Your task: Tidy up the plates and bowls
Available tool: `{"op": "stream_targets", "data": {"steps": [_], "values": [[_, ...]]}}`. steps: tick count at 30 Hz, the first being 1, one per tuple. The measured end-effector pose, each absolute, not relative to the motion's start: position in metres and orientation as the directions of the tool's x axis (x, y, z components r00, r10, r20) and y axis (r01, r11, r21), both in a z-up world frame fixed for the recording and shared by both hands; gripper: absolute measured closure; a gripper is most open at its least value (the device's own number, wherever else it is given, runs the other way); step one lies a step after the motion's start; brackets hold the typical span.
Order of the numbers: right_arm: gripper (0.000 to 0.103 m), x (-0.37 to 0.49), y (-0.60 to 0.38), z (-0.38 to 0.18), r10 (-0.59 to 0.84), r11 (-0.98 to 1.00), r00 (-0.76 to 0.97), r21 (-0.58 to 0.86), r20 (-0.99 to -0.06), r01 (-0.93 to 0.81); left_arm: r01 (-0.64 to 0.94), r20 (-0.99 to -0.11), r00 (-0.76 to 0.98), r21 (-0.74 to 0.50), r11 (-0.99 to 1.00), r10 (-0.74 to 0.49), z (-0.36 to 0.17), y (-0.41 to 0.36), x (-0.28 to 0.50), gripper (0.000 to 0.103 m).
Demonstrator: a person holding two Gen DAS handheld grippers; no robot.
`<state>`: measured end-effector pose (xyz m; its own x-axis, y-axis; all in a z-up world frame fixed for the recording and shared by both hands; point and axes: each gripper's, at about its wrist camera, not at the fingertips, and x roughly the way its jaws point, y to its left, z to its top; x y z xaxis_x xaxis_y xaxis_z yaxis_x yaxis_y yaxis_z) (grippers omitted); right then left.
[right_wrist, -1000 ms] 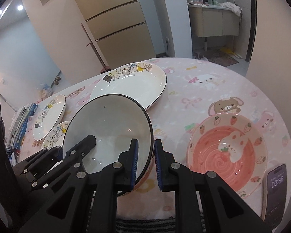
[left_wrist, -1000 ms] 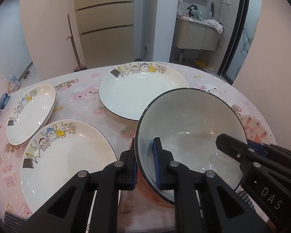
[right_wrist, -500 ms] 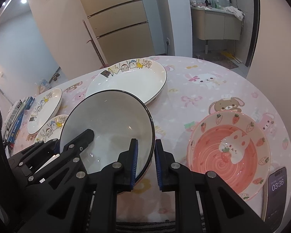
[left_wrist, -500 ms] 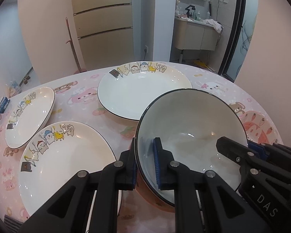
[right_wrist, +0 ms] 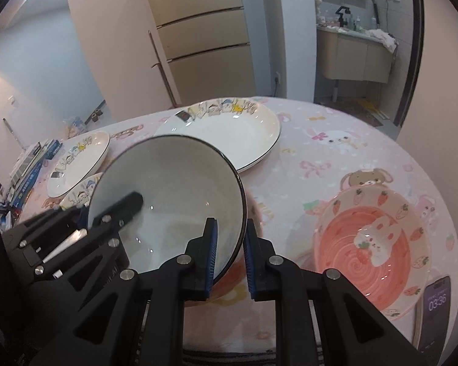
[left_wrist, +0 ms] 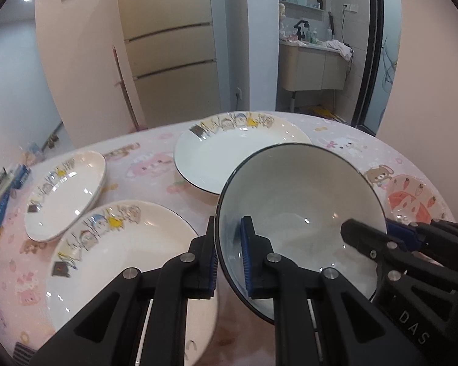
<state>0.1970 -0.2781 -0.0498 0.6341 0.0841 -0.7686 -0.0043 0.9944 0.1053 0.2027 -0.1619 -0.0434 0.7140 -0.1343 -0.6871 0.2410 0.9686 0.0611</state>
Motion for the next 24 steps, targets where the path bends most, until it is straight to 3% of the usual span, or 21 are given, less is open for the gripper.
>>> {"op": "stream_targets", "data": {"steps": [24], "values": [[0.085, 0.192, -0.278, -0.050, 0.058, 0.997, 0.672, 0.079, -0.739, 0.002, 0.236, -0.631, 0.763, 0.065, 0.970, -0.143, -0.050, -0.162, 0.199, 0.090]]}}
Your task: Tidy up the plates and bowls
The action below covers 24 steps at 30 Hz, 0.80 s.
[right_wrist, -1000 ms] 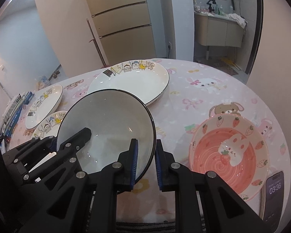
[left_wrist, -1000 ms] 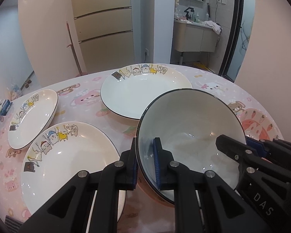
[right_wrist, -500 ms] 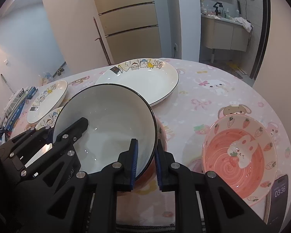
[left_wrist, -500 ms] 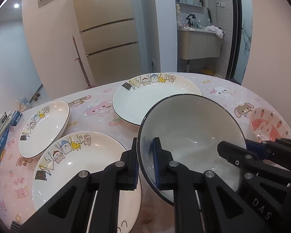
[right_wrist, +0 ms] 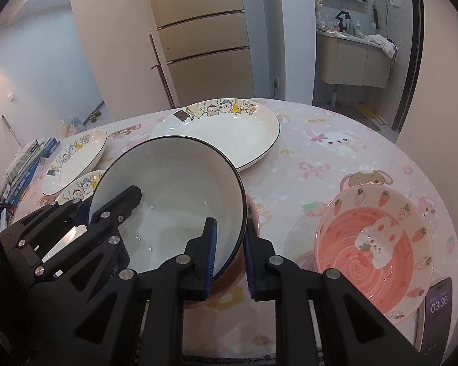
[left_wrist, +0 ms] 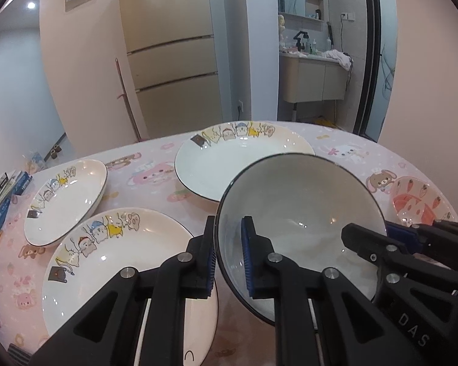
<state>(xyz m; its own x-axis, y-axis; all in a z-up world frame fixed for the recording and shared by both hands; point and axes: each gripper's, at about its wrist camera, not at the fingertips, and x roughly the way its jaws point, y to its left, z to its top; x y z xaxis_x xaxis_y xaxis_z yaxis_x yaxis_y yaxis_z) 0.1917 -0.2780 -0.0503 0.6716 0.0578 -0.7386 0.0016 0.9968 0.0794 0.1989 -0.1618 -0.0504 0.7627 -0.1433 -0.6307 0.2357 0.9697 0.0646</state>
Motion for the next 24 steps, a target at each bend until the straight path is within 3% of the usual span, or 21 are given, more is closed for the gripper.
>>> {"op": "stream_targets", "data": {"steps": [3, 6, 17, 18, 21, 24], "values": [[0.085, 0.189, -0.278, -0.046, 0.038, 0.998, 0.692, 0.059, -0.721, 0.007, 0.221, -0.605, 0.787, 0.097, 0.971, -0.119, -0.047, -0.163, 0.197, 0.090], [0.085, 0.188, -0.281, -0.043, 0.015, 0.999, 0.705, 0.043, -0.709, 0.022, 0.229, -0.634, 0.759, 0.045, 0.972, -0.149, -0.048, -0.159, 0.201, 0.103], [0.086, 0.193, -0.292, -0.045, 0.073, 0.992, 0.685, 0.122, -0.725, 0.023, 0.206, -0.639, 0.752, -0.010, 0.979, -0.165, -0.046, -0.148, 0.207, 0.103], [0.086, 0.192, -0.294, -0.044, 0.082, 0.990, 0.685, 0.137, -0.724, 0.026, 0.202, -0.636, 0.755, -0.002, 0.979, -0.157, -0.046, -0.148, 0.206, 0.098], [0.086, 0.190, -0.297, -0.040, 0.087, 0.989, 0.701, 0.146, -0.708, 0.025, 0.196, -0.635, 0.757, -0.007, 0.981, -0.156, -0.046, -0.146, 0.206, 0.065], [0.091, 0.190, -0.296, -0.039, 0.083, 0.991, 0.710, 0.132, -0.699, 0.014, 0.189, -0.631, 0.761, -0.008, 0.982, -0.152, -0.044, -0.144, 0.206, 0.064]]}}
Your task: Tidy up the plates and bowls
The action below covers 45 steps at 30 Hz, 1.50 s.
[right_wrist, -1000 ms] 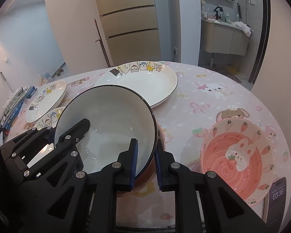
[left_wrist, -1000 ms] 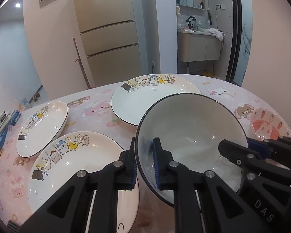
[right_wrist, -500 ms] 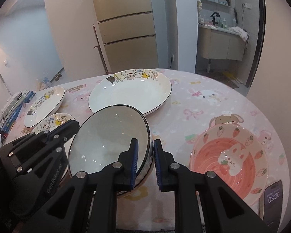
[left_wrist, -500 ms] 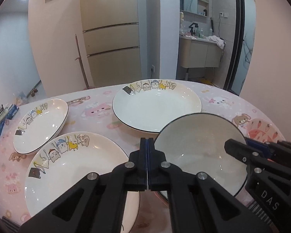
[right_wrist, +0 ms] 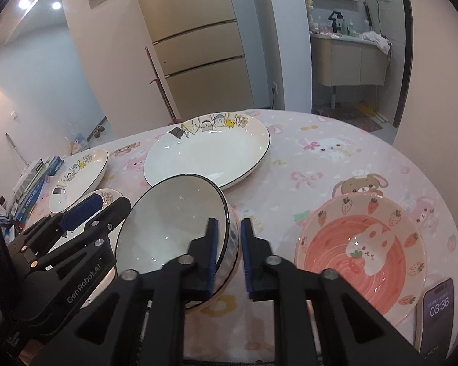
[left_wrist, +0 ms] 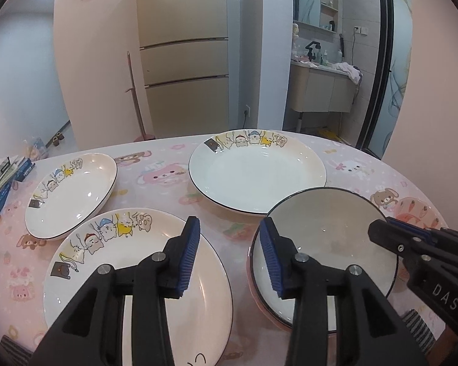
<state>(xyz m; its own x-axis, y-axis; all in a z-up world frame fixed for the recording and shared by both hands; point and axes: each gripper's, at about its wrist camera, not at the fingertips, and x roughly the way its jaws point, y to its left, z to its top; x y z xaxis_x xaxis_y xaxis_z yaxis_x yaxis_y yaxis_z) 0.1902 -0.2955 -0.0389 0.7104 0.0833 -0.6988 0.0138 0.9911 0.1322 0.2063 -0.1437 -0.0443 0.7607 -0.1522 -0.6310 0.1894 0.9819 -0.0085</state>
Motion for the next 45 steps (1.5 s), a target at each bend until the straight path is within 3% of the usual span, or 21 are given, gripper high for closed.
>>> {"op": "stream_targets", "data": {"steps": [8, 12, 15, 16, 19, 21, 24, 26, 28, 36, 42, 45], "values": [[0.093, 0.198, -0.310, -0.044, 0.150, 0.975, 0.698, 0.221, -0.700, 0.012, 0.198, -0.640, 0.753, -0.006, 0.980, -0.156, -0.046, -0.145, 0.206, 0.064], [0.093, 0.198, -0.303, -0.043, 0.120, 0.987, 0.695, 0.162, -0.709, -0.006, 0.198, -0.622, 0.768, 0.005, 0.980, -0.152, -0.043, -0.145, 0.202, 0.064], [0.093, 0.194, -0.309, -0.038, 0.152, 0.979, 0.694, 0.205, -0.704, -0.007, 0.209, -0.593, 0.787, -0.004, 0.978, -0.171, -0.034, -0.144, 0.195, 0.062], [0.093, 0.192, -0.312, -0.035, 0.160, 0.976, 0.699, 0.216, -0.697, -0.007, 0.215, -0.583, 0.792, -0.009, 0.977, -0.179, -0.030, -0.143, 0.192, 0.060], [0.092, 0.177, -0.319, -0.019, 0.147, 0.977, 0.737, 0.213, -0.660, -0.004, 0.216, -0.564, 0.802, -0.030, 0.976, -0.195, -0.017, -0.140, 0.184, 0.030], [0.092, 0.167, -0.324, -0.012, 0.126, 0.982, 0.756, 0.190, -0.643, -0.002, 0.220, -0.540, 0.814, -0.052, 0.974, -0.212, -0.006, -0.139, 0.178, 0.022], [0.078, 0.151, -0.336, -0.001, 0.130, 0.984, 0.761, 0.178, -0.635, -0.019, 0.236, -0.501, 0.836, -0.039, 0.971, -0.224, 0.010, -0.145, 0.166, 0.010], [0.050, 0.138, -0.349, 0.009, 0.116, 0.986, 0.779, 0.169, -0.616, -0.013, 0.260, -0.473, 0.848, -0.023, 0.965, -0.240, 0.019, -0.152, 0.156, 0.003], [0.040, 0.128, -0.359, 0.018, 0.104, 0.988, 0.799, 0.156, -0.593, -0.012, 0.285, -0.446, 0.856, -0.017, 0.958, -0.263, 0.027, -0.159, 0.145, 0.001], [0.034, 0.095, -0.406, 0.046, 0.032, 0.990, 0.846, 0.130, -0.533, 0.045, 0.381, -0.447, 0.830, 0.021, 0.924, -0.333, 0.040, -0.197, 0.123, 0.001], [0.034, 0.087, -0.439, 0.045, 0.018, 0.982, 0.826, 0.165, -0.564, 0.092, 0.421, -0.474, 0.797, -0.010, 0.907, -0.375, 0.044, -0.228, 0.131, 0.001], [0.034, 0.090, -0.453, 0.041, 0.013, 0.978, 0.807, 0.175, -0.590, 0.112, 0.426, -0.532, 0.759, -0.032, 0.904, -0.376, 0.039, -0.246, 0.145, 0.001]]}}
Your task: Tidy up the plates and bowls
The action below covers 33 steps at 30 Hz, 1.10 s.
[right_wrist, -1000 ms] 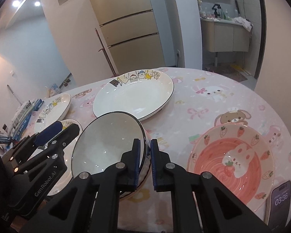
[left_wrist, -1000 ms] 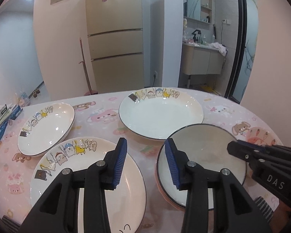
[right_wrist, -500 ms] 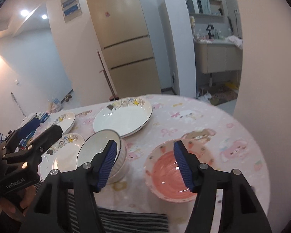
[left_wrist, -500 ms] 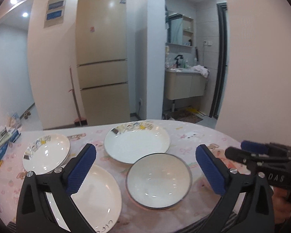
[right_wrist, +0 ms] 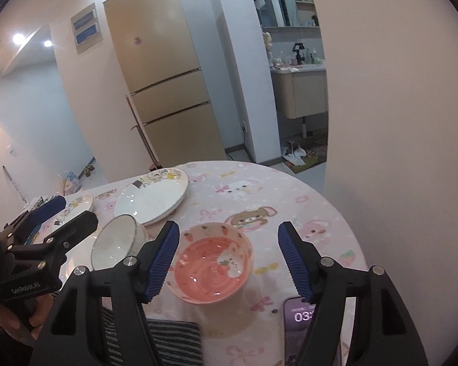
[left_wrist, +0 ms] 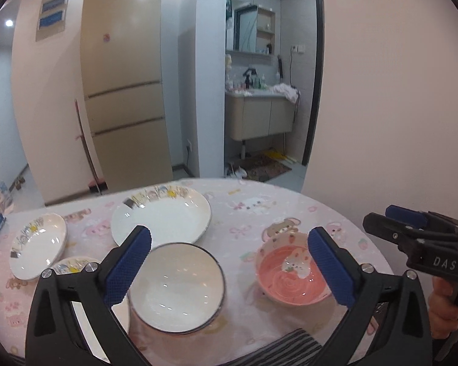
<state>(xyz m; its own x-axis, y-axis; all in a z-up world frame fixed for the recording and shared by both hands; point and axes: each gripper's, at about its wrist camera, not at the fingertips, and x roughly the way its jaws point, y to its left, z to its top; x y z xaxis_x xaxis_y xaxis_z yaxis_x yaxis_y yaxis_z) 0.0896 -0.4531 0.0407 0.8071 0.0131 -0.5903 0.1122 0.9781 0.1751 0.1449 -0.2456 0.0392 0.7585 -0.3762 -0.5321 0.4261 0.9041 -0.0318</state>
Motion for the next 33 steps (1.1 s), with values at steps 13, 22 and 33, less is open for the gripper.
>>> {"op": "stream_targets", "data": {"steps": [13, 22, 33], "values": [[0.034, 0.126, -0.497, 0.016, 0.203, 0.921, 0.682, 0.373, -0.702, 0.109, 0.465, -0.722, 0.610, -0.009, 0.885, -0.327, 0.009, -0.298, 0.188, 0.012], [0.043, 0.158, -0.485, -0.029, 0.250, 0.914, 0.565, 0.385, -0.786, 0.130, 0.507, -0.838, 0.496, 0.066, 0.859, -0.228, -0.026, -0.323, 0.209, 0.027], [0.062, 0.176, -0.469, -0.072, 0.253, 0.916, 0.475, 0.367, -0.843, 0.162, 0.504, -0.897, 0.373, -0.018, 0.864, -0.236, -0.054, -0.333, 0.240, 0.082]]}}
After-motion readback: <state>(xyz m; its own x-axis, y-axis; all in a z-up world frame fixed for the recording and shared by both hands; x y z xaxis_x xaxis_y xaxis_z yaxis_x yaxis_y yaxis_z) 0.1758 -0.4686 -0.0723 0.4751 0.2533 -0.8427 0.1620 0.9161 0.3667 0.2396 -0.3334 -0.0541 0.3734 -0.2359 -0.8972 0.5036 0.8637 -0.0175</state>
